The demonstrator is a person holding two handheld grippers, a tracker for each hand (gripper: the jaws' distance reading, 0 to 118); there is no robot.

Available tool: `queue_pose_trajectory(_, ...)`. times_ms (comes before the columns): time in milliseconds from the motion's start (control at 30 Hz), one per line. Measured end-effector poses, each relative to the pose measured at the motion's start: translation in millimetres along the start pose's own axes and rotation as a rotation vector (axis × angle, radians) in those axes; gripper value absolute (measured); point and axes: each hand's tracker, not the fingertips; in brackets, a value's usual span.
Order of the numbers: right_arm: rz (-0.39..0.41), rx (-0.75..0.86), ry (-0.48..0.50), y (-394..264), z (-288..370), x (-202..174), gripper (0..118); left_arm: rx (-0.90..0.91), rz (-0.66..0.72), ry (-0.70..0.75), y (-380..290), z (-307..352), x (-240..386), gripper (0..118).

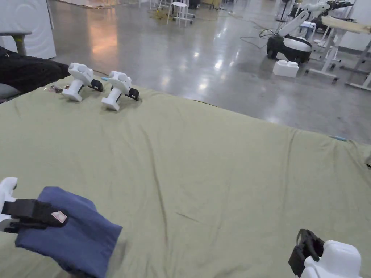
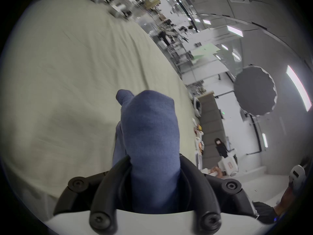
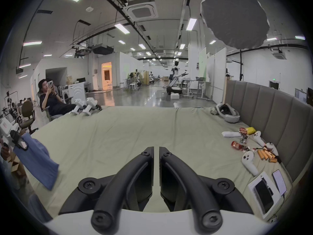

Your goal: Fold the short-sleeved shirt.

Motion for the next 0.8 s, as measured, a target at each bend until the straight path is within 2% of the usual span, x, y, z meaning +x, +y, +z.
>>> queue_pose_trajectory(233,-0.029,0.025,-0.090,15,6,37,8,-0.042,0.026,0.255,44,49,-40,30)
queue_pose_trajectory(433,-0.041,-0.008,-0.132,2,11,52,8,-0.084,0.028,0.541,30,34,-46,30)
queue_pose_trajectory(600,-0.070,-0.039,-0.134,-10,11,55,8,-0.058,0.090,0.641,26,24,-61,32)
queue_pose_trajectory(633,-0.072,-0.042,-0.134,-11,11,55,8,-0.050,0.085,0.660,25,22,-61,36)
queue_pose_trajectory(733,-0.075,-0.053,-0.127,-14,10,56,8,0.006,0.002,0.780,32,32,-65,61)
queue_pose_trajectory(800,-0.075,-0.057,-0.121,-15,10,56,8,0.082,-0.047,0.868,49,33,-88,66)
